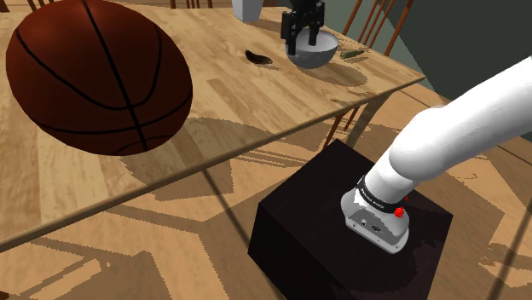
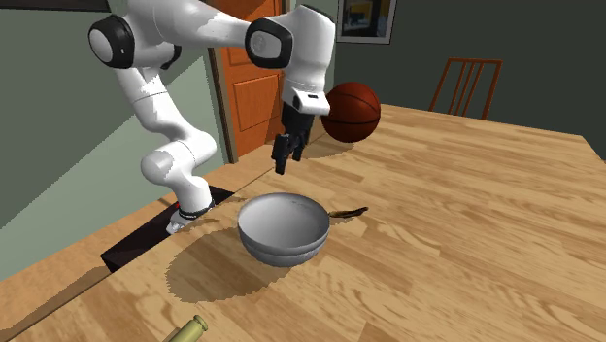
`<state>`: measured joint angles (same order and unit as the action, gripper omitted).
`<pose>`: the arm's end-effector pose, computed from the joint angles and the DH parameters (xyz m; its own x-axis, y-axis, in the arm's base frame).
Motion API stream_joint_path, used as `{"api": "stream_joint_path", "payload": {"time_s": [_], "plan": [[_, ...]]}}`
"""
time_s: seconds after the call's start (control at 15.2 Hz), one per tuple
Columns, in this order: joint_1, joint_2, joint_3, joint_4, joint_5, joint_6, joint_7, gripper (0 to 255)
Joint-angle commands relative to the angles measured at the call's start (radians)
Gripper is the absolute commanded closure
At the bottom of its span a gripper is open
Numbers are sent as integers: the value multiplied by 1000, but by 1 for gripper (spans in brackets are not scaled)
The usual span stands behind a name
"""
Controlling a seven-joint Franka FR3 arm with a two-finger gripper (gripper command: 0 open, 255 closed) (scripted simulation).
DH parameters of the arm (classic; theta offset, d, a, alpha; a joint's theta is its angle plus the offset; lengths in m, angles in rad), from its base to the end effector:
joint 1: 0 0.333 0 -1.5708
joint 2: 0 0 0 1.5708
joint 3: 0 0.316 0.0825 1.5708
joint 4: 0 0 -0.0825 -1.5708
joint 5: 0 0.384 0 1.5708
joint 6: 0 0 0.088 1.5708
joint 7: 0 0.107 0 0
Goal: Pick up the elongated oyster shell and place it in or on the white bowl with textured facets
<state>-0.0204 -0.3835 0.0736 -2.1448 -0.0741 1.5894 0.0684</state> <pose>0.4192 0.0181 0.5448 0.9860 -0.0242 -0.1648 -0.0057 -0.9937 0.1116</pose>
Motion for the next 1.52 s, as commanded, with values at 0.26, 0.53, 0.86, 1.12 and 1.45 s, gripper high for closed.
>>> {"api": "stream_joint_path", "payload": {"time_s": [0.26, 0.53, 0.86, 1.12, 1.45], "plan": [[-20, 252, 34, 241, -35, -7, 160, 0], [-22, 427, 40, 443, -70, -47, 255, 0], [-23, 471, 36, 458, -80, -22, 282, 0], [-28, 457, 32, 380, -80, 42, 283, 0], [-28, 457, 32, 380, -80, 42, 283, 0]]}}
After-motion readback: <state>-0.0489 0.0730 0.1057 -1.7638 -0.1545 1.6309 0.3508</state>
